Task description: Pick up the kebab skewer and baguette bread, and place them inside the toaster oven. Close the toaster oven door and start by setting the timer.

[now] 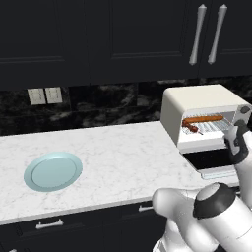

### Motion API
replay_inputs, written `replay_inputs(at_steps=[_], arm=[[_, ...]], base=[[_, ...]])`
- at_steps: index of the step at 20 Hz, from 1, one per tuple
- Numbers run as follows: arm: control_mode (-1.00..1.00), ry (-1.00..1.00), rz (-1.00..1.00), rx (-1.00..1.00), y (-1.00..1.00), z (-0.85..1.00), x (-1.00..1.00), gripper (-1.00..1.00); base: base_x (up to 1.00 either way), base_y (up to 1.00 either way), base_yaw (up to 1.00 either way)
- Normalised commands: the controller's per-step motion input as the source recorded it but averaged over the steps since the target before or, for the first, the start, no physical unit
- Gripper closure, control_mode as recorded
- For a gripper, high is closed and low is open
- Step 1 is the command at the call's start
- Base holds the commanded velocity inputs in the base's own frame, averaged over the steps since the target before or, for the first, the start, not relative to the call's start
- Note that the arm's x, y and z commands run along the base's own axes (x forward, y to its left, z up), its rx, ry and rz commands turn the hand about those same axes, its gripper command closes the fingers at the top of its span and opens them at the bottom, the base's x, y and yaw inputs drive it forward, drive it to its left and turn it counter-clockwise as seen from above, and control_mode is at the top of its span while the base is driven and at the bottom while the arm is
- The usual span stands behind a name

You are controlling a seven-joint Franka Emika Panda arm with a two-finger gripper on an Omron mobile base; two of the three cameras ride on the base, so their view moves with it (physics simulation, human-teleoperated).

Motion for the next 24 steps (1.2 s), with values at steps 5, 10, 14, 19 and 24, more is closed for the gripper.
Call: replay_inputs(at_steps=[5, 10, 14, 19, 24], arm=[[-1.00, 0.11, 0.46, -0.23, 0.35, 0.02, -0.94, -1.00], [-1.00, 0.23, 0.42, -0.20, 0.16, 0.00, -0.69, -1.00], [-1.00, 0.21, 0.35, -0.24, 0.18, -0.04, -0.04, -1.00], [-1.00, 0.01, 0.29, -0.14, 0.00, -0.08, 0.06, -1.00], [-1.00, 0.00, 0.23, -0.08, 0.00, -0.17, -0.01, -1.00]], base=[[0.00, 0.00, 0.00], [0.00, 0.00, 0.00], [0.00, 0.00, 0.00], [0.00, 0.00, 0.00], [0.00, 0.00, 0.00]])
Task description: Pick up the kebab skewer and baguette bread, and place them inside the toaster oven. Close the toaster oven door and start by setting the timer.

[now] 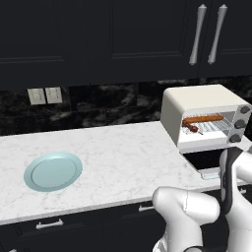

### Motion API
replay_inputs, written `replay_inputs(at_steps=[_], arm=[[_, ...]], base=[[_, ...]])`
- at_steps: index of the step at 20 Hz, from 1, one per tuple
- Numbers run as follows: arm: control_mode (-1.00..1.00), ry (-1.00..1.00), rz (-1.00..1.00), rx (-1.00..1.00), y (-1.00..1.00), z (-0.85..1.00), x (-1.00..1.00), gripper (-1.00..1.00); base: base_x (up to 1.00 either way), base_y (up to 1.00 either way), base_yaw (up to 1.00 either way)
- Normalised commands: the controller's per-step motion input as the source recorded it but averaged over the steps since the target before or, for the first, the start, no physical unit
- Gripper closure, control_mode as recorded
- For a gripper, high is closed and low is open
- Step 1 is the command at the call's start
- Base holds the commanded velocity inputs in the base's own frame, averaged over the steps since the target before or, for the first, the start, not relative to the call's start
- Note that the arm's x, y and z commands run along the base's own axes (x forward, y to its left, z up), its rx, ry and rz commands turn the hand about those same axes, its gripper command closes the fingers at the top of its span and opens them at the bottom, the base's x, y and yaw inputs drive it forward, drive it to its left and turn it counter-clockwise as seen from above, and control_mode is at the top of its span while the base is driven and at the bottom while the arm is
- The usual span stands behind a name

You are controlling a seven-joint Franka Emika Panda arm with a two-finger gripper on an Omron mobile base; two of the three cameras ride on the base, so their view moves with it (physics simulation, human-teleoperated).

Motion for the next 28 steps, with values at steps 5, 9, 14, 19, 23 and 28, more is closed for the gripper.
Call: replay_inputs(at_steps=[5, 9, 14, 19, 23, 28], arm=[[-1.00, 0.03, 0.01, 0.00, 0.02, -0.03, 0.23, -1.00], [-1.00, 0.04, -0.03, 0.00, 0.00, -0.08, 0.41, -1.00], [-1.00, 0.01, -0.06, 0.00, 0.00, -0.17, 0.16, -1.00], [-1.00, 0.00, -0.10, 0.04, 0.00, -0.18, 0.00, -1.00], [-1.00, 0.00, -0.11, 0.04, 0.00, -0.22, 0.01, -1.00], [-1.00, 0.00, -0.04, 0.01, 0.00, -0.38, 0.01, -1.00]], base=[[0.00, 0.00, 0.00], [0.00, 0.00, 0.00], [0.00, 0.00, 0.00], [0.00, 0.00, 0.00], [0.00, 0.00, 0.00], [0.00, 0.00, 0.00]])
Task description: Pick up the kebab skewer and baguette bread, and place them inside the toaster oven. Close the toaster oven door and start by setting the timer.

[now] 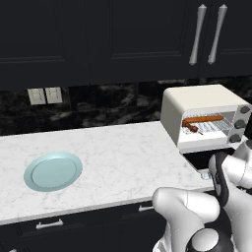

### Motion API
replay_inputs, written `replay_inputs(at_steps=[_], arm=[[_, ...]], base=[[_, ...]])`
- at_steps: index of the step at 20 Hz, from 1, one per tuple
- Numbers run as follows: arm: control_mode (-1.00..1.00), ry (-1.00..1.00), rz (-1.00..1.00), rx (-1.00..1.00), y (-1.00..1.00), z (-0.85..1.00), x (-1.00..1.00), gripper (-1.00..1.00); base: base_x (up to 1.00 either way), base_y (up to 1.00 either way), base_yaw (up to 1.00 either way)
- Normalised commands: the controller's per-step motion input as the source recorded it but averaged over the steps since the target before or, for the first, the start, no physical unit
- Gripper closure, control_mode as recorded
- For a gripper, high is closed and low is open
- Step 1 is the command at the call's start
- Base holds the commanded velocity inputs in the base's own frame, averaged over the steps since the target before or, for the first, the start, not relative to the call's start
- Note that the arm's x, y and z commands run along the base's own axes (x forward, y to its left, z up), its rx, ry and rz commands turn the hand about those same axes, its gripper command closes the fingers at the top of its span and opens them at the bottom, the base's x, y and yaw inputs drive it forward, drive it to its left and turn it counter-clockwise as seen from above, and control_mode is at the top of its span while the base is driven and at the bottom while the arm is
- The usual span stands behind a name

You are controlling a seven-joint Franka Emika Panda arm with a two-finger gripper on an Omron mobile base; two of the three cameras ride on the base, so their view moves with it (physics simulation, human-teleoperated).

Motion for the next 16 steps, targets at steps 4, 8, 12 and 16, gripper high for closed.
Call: replay_inputs(at_steps=[4, 8, 12, 16], arm=[[-1.00, 0.00, 0.00, 0.00, 0.00, -0.31, 0.18, -1.00], [-1.00, 0.00, 0.00, 0.00, 0.00, -0.04, 0.33, -1.00], [-1.00, 0.00, 0.00, 0.00, 0.00, -0.05, 0.13, -1.00], [-1.00, 0.00, 0.00, 0.00, 0.00, -0.16, 0.00, -1.00]], base=[[0.00, 0.00, 0.00], [0.00, 0.00, 0.00], [0.00, 0.00, 0.00], [0.00, 0.00, 0.00]])
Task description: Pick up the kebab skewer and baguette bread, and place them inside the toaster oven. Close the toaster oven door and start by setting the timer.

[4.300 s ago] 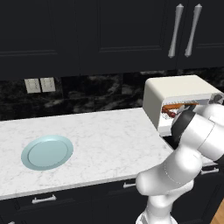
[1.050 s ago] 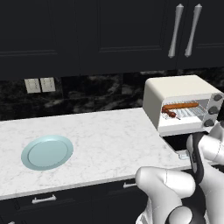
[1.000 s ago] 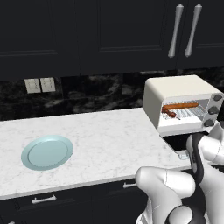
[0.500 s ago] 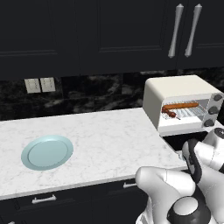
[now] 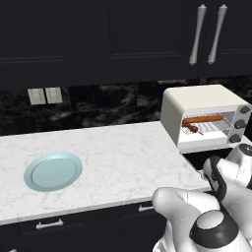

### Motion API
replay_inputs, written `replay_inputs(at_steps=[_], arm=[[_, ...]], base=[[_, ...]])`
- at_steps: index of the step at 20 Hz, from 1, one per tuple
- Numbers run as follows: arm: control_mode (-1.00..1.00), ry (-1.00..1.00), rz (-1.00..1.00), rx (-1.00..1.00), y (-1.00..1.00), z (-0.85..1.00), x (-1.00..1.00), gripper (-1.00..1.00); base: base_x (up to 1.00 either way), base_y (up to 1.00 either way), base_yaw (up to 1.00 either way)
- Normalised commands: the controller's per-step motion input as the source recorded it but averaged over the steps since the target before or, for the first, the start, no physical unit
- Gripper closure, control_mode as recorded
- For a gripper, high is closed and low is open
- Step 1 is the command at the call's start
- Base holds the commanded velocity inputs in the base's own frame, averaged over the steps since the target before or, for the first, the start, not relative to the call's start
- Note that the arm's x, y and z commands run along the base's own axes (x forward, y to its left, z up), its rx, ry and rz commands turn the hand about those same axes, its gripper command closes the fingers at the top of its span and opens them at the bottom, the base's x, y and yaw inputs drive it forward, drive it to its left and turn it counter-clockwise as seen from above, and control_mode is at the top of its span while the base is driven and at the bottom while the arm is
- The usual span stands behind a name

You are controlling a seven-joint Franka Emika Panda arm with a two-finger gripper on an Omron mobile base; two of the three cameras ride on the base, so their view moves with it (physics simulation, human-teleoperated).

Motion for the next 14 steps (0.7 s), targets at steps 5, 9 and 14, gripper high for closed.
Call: replay_inputs(at_steps=[5, 9, 14], arm=[[-1.00, 0.00, 0.00, 0.00, 0.00, -0.06, 0.04, -1.00], [-1.00, -0.01, 0.00, 0.00, 0.00, -0.01, -0.02, -1.00], [-1.00, 0.00, 0.00, 0.00, 0.00, 0.00, -0.28, -1.00]], base=[[0.00, 0.00, 0.00], [0.00, 0.00, 0.00], [0.00, 0.00, 0.00]])
